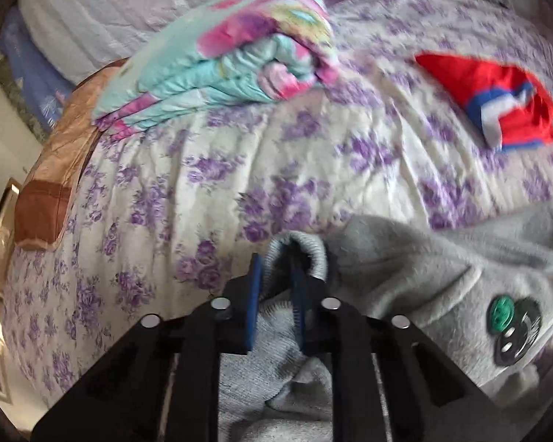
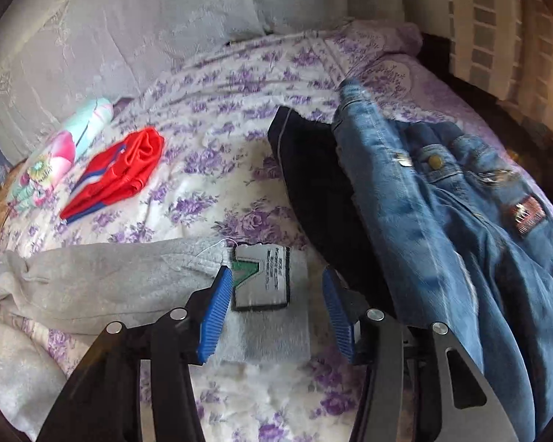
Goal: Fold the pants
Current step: 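Grasp the grey cuff with the right gripper while the left gripper grasps the grey hem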
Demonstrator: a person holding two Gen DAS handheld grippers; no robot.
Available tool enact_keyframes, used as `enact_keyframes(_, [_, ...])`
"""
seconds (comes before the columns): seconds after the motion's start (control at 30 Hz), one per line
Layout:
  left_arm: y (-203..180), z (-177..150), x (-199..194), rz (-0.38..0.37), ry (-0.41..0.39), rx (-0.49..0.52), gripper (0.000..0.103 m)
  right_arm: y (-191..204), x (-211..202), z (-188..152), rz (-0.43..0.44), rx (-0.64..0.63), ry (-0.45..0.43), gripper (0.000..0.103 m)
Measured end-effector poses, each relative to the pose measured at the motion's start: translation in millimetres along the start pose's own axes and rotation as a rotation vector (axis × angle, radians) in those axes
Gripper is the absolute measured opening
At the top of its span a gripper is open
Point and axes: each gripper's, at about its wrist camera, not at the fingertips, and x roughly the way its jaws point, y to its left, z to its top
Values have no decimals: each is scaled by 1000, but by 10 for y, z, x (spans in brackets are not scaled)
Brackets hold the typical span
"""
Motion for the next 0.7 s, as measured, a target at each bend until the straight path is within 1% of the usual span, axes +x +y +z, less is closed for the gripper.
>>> enact_keyframes(0.03, [51, 7, -24, -10, -7, -22, 10, 23, 73, 21, 9, -11, 23, 51])
enact_keyframes(0.07, [98, 7, -50, -10, -17, -40, 10, 50, 171, 36, 8, -26, 55, 47])
enact_keyframes(0.1, [144, 9, -85, -6, -30, -54, 9, 73, 275, 42, -4, -41, 90, 22])
enact_keyframes(0.13, [158, 8, -101, -7, -36, -59, 8, 97, 424, 52, 15, -54, 147, 16])
enact_keyframes(0.17, [167, -3, -127, -8, -44, -65, 7, 128, 444, 53, 27, -56, 141, 12])
enact_keyframes(0.2, [176, -8, -180, -5, -58, -69, 3, 170, 425, 72, 27, -73, 114, 11])
enact_keyframes(0.27, [198, -9, -331, 5, -104, -83, 2, 250, 248, 158, 26, -93, 12, 11])
enact_keyframes(0.33, [349, 48, -594, 3, -194, -142, 2, 327, 36, 262, 27, -105, -88, 11])
enact_keyframes(0.4, [578, 157, -823, -9, -269, -233, 2, 402, -80, 353, 4, -119, -145, 11])
enact_keyframes(0.43, [673, 216, -867, -12, -280, -265, 2, 447, -110, 404, -15, -122, -163, 11])
enact_keyframes(0.47, [714, 281, -832, -24, -257, -265, 2, 484, -108, 447, -34, -128, -164, 11])
enact_keyframes(0.5, [690, 322, -770, -33, -223, -244, 2, 525, -92, 469, -55, -133, -152, 11])
enact_keyframes(0.53, [639, 334, -703, -30, -192, -217, 2, 556, -64, 489, -77, -140, -134, 11])
enact_keyframes(0.57, [539, 313, -619, -19, -160, -165, 3, 565, -40, 484, -88, -139, -115, 12])
enact_keyframes(0.6, [446, 271, -568, -4, -140, -124, 6, 551, -17, 479, -94, -133, -98, 12])
enact_keyframes(0.67, [283, 162, -452, 25, -104, -42, 32, 480, 14, 417, -91, -109, -70, 12])
enact_keyframes(0.7, [247, 106, -408, 30, -97, -21, 66, 432, 16, 375, -83, -98, -62, 12])
